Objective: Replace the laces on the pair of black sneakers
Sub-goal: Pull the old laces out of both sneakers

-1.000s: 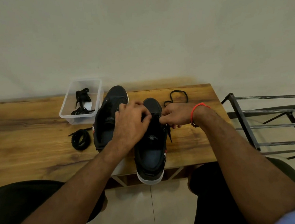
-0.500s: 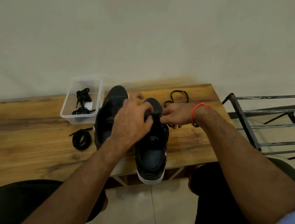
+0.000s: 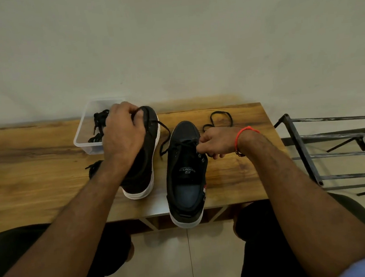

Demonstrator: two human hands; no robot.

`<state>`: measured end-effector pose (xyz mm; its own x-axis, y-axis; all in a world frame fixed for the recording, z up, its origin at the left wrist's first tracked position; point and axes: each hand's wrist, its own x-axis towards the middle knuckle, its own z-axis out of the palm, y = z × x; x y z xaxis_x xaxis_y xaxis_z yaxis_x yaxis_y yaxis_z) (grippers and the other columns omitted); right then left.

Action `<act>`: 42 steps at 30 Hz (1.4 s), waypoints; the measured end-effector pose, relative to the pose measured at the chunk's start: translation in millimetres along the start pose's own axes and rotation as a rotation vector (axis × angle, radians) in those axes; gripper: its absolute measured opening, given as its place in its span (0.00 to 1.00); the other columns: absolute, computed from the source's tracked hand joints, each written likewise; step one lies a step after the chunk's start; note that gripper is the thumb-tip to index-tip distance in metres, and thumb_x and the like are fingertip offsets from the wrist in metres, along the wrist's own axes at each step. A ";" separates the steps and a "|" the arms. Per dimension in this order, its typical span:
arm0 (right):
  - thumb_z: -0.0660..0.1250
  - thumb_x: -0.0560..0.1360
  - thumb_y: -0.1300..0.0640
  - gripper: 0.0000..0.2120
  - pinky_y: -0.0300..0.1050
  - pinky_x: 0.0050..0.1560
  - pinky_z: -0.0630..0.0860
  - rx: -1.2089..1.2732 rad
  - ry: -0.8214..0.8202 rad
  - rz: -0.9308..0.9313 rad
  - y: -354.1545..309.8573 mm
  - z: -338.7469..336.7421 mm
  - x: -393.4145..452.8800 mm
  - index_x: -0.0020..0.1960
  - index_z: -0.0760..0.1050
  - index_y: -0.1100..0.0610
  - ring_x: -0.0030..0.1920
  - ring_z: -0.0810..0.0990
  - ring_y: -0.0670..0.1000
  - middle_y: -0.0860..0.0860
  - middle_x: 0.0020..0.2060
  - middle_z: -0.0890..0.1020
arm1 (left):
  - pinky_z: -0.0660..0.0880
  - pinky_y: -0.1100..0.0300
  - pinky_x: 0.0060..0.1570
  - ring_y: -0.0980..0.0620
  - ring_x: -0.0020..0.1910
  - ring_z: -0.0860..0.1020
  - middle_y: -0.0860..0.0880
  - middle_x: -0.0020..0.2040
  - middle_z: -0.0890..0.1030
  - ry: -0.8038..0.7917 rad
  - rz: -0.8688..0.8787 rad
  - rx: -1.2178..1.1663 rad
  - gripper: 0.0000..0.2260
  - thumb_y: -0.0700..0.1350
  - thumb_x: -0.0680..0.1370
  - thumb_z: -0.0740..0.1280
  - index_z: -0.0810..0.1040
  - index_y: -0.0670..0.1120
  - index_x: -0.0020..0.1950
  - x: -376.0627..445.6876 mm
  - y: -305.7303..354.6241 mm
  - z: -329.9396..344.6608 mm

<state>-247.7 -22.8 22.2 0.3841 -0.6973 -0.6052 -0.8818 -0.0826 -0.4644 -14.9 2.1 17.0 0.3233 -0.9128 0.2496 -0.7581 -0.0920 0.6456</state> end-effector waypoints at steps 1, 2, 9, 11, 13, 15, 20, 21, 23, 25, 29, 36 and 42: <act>0.60 0.82 0.48 0.12 0.50 0.50 0.80 0.001 0.000 0.002 -0.6 -0.1 0.1 0.47 0.77 0.54 0.42 0.78 0.50 0.53 0.42 0.79 | 0.74 0.51 0.55 0.45 0.62 0.76 0.46 0.68 0.72 -0.068 0.006 0.056 0.17 0.51 0.82 0.67 0.74 0.48 0.69 -1.1 0.4 0.7; 0.60 0.82 0.48 0.12 0.50 0.49 0.80 0.003 0.000 0.003 -0.9 -0.2 0.1 0.47 0.77 0.53 0.42 0.78 0.49 0.53 0.41 0.79 | 0.75 0.47 0.58 0.43 0.65 0.75 0.46 0.71 0.68 -0.147 0.023 0.100 0.22 0.52 0.80 0.69 0.70 0.50 0.73 -5.1 1.8 4.1; 0.61 0.81 0.47 0.12 0.48 0.47 0.78 0.046 -0.017 0.007 1.7 -1.5 0.4 0.49 0.77 0.55 0.41 0.78 0.49 0.51 0.41 0.77 | 0.79 0.53 0.52 0.51 0.52 0.79 0.52 0.54 0.77 -0.541 0.193 0.214 0.25 0.61 0.77 0.70 0.72 0.54 0.71 -32.4 20.8 31.5; 0.62 0.81 0.47 0.11 0.48 0.48 0.79 0.036 -0.026 0.006 1.5 -2.3 0.3 0.48 0.76 0.54 0.42 0.78 0.49 0.51 0.42 0.78 | 0.80 0.58 0.41 0.54 0.44 0.81 0.53 0.49 0.78 -0.645 0.148 0.213 0.25 0.58 0.77 0.71 0.71 0.52 0.71 -31.4 19.8 29.7; 0.62 0.81 0.48 0.10 0.50 0.51 0.80 0.021 -0.036 0.011 2.5 -3.0 0.4 0.47 0.75 0.54 0.43 0.79 0.49 0.52 0.44 0.78 | 0.78 0.63 0.29 0.53 0.35 0.83 0.50 0.52 0.81 -0.694 0.071 0.168 0.24 0.52 0.79 0.70 0.69 0.51 0.73 -29.8 17.6 25.9; 0.63 0.81 0.49 0.10 0.52 0.52 0.81 0.001 -0.043 0.022 3.8 -4.8 -0.4 0.46 0.75 0.54 0.45 0.80 0.50 0.52 0.46 0.79 | 0.78 0.64 0.29 0.54 0.32 0.84 0.48 0.55 0.82 -0.700 0.019 0.076 0.22 0.46 0.81 0.68 0.68 0.50 0.74 -28.4 13.9 21.5; 0.63 0.81 0.50 0.09 0.50 0.51 0.80 -0.018 -0.072 0.043 8.4 -9.7 -6.7 0.46 0.75 0.53 0.45 0.79 0.50 0.51 0.45 0.78 | 0.75 0.70 0.37 0.59 0.41 0.82 0.52 0.46 0.84 -0.586 0.028 -0.048 0.21 0.41 0.82 0.67 0.70 0.52 0.74 -38.0 -2.5 14.9; 0.63 0.81 0.50 0.09 0.50 0.53 0.80 -0.026 -0.079 0.041 8.7 -9.6 -7.2 0.47 0.76 0.54 0.46 0.79 0.50 0.51 0.46 0.78 | 0.75 0.71 0.37 0.59 0.41 0.82 0.53 0.44 0.84 -0.568 0.046 -0.067 0.21 0.41 0.82 0.67 0.70 0.53 0.74 -42.1 -5.1 14.5; 0.64 0.81 0.50 0.09 0.51 0.54 0.80 -0.023 -0.082 0.031 8.4 -8.7 -7.4 0.49 0.77 0.55 0.46 0.80 0.50 0.53 0.49 0.79 | 0.75 0.73 0.38 0.61 0.40 0.82 0.54 0.42 0.84 -0.546 0.086 -0.096 0.21 0.39 0.82 0.66 0.71 0.53 0.73 -48.7 -9.8 13.3; 0.64 0.81 0.50 0.09 0.50 0.53 0.81 0.017 -0.087 0.002 8.2 -9.0 -7.9 0.50 0.77 0.55 0.46 0.80 0.49 0.54 0.50 0.79 | 0.77 0.71 0.45 0.62 0.43 0.82 0.57 0.42 0.83 -0.519 0.122 -0.105 0.21 0.38 0.82 0.66 0.72 0.53 0.72 -51.9 -12.8 11.3; 0.64 0.81 0.51 0.09 0.48 0.51 0.81 0.061 -0.097 -0.030 6.7 -7.4 -8.4 0.45 0.76 0.53 0.44 0.80 0.48 0.53 0.47 0.79 | 0.78 0.66 0.50 0.62 0.46 0.80 0.55 0.49 0.83 -0.508 0.145 -0.083 0.20 0.39 0.82 0.65 0.74 0.53 0.72 -52.6 -13.6 8.4; 0.65 0.80 0.46 0.12 0.49 0.47 0.79 0.018 0.017 -0.006 -4.0 0.6 -1.6 0.44 0.75 0.53 0.44 0.80 0.52 0.53 0.43 0.81 | 0.76 0.58 0.56 0.55 0.55 0.74 0.52 0.59 0.73 -0.565 0.205 0.072 0.21 0.45 0.82 0.62 0.69 0.57 0.76 -52.7 -4.0 19.4; 0.68 0.78 0.51 0.08 0.43 0.47 0.75 -0.029 0.378 -0.190 -15.3 14.7 6.4 0.54 0.76 0.52 0.49 0.78 0.49 0.48 0.47 0.79 | 0.80 0.51 0.52 0.51 0.58 0.76 0.53 0.64 0.68 -0.565 0.194 0.207 0.18 0.52 0.81 0.66 0.73 0.60 0.71 -49.5 4.2 27.3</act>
<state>-227.7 -15.6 15.9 0.4178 -0.8793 -0.2287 -0.8143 -0.2507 -0.5235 -49.6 36.0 -12.4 -0.1372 -0.9846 -0.1082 -0.8849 0.0728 0.4601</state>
